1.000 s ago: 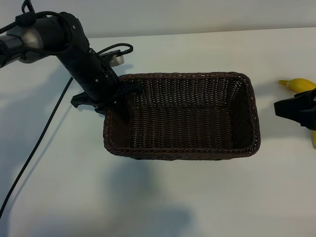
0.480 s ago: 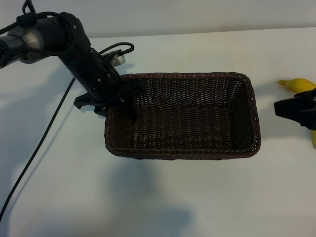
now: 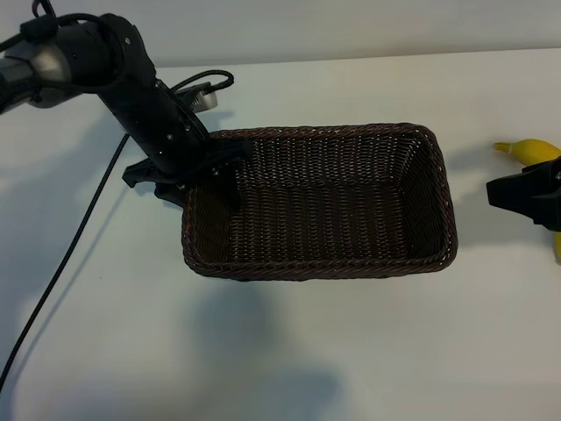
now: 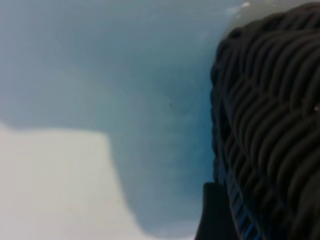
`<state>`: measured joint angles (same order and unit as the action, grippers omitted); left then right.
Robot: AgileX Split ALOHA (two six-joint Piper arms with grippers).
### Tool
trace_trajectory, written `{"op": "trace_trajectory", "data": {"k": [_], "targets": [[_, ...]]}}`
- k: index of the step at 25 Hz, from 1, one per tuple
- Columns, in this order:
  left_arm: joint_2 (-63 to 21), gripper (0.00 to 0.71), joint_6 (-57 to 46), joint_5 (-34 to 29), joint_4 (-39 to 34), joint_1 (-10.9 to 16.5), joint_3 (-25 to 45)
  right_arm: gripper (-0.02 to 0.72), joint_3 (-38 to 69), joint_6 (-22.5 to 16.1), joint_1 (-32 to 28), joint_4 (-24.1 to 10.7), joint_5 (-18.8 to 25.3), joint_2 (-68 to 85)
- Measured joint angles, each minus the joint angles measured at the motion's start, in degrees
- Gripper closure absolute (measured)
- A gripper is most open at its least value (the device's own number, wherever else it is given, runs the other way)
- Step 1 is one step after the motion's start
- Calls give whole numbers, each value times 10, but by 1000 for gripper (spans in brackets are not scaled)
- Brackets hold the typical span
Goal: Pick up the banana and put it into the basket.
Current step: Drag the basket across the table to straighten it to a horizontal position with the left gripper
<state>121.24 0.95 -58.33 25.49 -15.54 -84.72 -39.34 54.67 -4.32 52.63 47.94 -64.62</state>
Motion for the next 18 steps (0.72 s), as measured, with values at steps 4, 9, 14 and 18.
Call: {"op": "trace_trajectory", "data": {"k": [4,9,14,18], "targets": [[-4,183,-5,-21,-19,0,-6,178,0,0,0,0,0,0],[-6,183,-10,-30,-31,0,-8,178,0,0,0,0,0,0],[-33,182,-17,-34,-58,1,-8,178,0,0,0,0,0,0],[-65,181,-18,-53,-66,10,-8,178,0,0,0,0,0,0]]}}
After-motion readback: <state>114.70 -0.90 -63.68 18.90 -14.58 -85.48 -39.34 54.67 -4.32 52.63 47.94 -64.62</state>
